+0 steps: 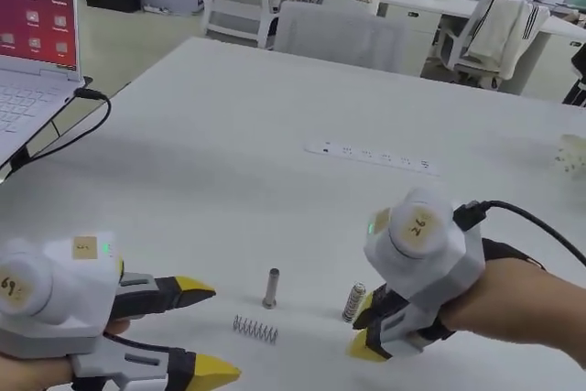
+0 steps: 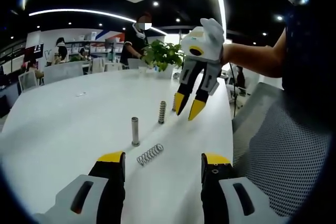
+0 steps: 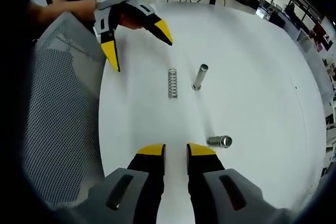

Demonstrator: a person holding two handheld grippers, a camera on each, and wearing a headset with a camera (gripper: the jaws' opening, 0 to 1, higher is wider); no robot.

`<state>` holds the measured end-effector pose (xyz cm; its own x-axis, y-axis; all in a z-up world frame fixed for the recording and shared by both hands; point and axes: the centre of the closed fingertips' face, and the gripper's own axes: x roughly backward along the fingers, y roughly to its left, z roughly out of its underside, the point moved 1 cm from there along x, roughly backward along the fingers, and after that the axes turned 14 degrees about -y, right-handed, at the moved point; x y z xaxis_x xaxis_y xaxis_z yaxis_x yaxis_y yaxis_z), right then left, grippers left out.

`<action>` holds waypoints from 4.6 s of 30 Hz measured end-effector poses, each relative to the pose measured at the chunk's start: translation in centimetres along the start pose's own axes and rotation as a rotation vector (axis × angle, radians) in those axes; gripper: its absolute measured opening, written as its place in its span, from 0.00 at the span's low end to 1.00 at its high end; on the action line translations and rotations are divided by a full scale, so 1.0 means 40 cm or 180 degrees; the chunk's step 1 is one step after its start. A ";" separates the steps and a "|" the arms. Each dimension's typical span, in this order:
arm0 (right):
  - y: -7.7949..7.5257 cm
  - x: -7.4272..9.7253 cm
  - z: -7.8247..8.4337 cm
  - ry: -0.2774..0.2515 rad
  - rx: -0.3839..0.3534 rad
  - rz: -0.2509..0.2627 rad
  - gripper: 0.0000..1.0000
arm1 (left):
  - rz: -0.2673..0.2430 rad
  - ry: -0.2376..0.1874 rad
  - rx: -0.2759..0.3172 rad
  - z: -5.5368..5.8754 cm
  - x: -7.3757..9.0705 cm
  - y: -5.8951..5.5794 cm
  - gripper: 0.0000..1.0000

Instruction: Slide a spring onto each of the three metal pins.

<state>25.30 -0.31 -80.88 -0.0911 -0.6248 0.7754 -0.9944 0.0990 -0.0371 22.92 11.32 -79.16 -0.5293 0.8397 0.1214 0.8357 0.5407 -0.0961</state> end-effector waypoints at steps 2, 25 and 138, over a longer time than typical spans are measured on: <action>0.007 -0.006 -0.015 -0.0035 0.0026 -0.0026 0.14 | -0.0008 -0.0003 -0.0004 -0.001 0.002 0.000 0.53; 0.010 -0.126 -0.107 -0.0172 0.0216 -0.0128 0.11 | -0.0144 -0.0001 -0.0016 0.008 0.035 0.007 0.52; 0.106 0.020 -0.201 -0.0522 0.0946 -0.0481 0.08 | 0.0537 -0.0288 -0.0347 -0.118 -0.048 -0.095 0.07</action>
<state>21.42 5.84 -75.36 0.0745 -0.7333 0.6758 -0.9673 -0.2180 -0.1299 21.46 7.42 -74.38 -0.3874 0.9216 0.0228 0.9219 0.3875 0.0003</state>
